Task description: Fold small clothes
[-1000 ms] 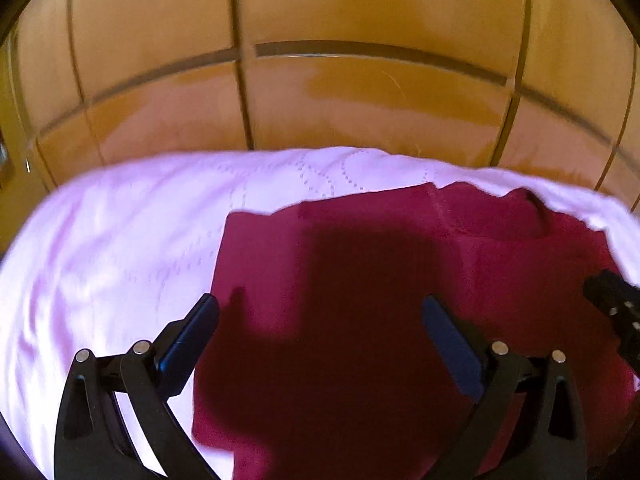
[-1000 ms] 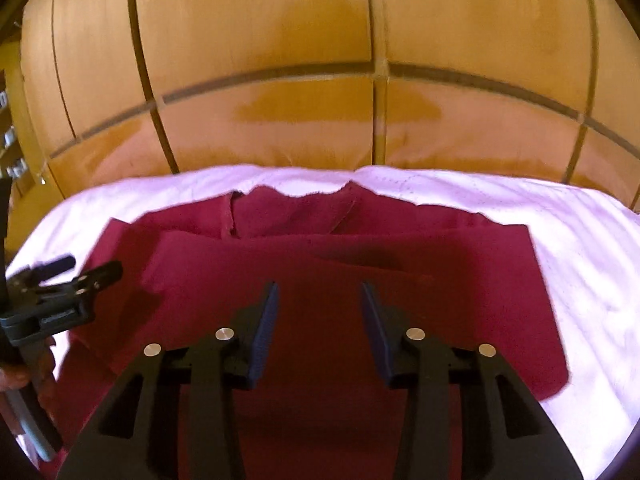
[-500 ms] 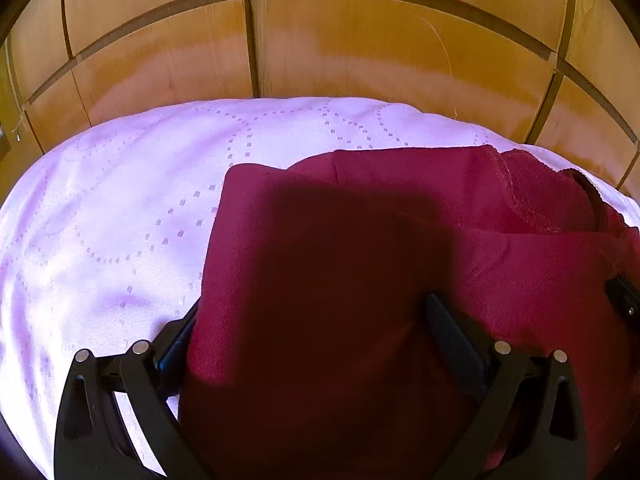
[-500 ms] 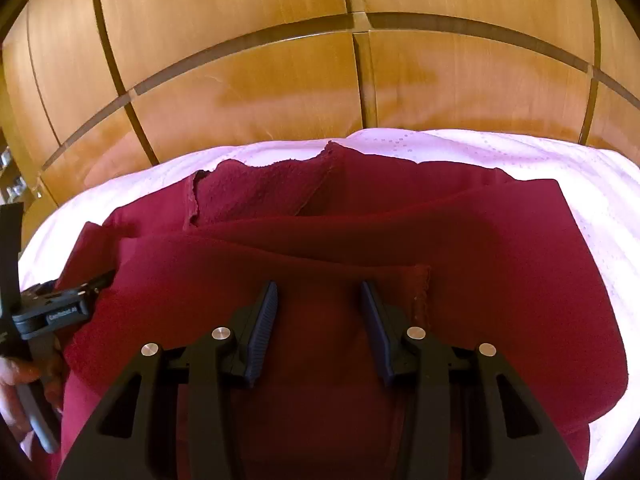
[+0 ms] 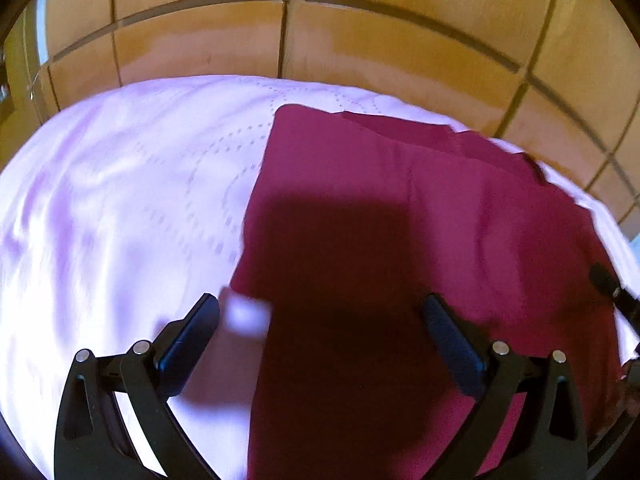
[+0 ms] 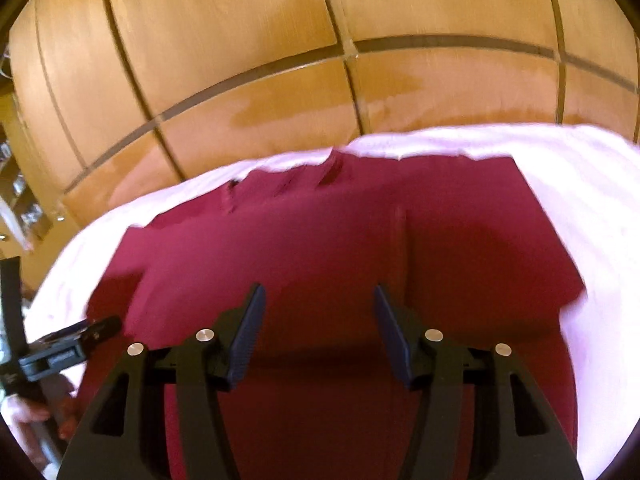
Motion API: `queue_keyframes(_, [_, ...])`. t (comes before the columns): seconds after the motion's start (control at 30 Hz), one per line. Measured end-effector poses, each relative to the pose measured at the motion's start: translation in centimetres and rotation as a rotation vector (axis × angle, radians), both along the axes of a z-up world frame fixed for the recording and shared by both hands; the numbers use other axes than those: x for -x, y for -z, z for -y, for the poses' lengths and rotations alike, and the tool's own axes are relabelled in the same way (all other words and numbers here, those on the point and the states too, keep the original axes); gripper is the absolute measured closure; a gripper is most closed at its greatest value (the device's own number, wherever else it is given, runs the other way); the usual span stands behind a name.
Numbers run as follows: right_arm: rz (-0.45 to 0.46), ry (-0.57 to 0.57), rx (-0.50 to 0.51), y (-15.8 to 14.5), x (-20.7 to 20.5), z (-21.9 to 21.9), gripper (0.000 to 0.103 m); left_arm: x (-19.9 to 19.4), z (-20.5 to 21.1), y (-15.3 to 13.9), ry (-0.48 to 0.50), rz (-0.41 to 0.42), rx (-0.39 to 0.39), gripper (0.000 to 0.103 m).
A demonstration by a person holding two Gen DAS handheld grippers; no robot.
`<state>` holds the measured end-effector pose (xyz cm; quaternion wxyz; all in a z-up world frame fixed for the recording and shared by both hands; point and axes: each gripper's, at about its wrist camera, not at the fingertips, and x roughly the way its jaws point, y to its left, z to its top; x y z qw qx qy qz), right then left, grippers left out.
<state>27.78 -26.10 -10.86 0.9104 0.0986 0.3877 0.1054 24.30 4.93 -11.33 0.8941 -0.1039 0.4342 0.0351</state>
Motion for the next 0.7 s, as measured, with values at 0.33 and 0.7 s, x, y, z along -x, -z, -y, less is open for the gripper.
queue_keyframes(0.33, [-0.104, 0.017, -0.073, 1.4, 9.4, 3.2, 0.048, 6.9, 1.1, 0.6, 0.106, -0.023, -0.081, 0.002])
queue_keyframes(0.7, [-0.028, 0.017, -0.033, 1.5, 14.5, 2.7, 0.039, 12.4, 0.8, 0.7, 0.160, 0.069, -0.106, 0.002])
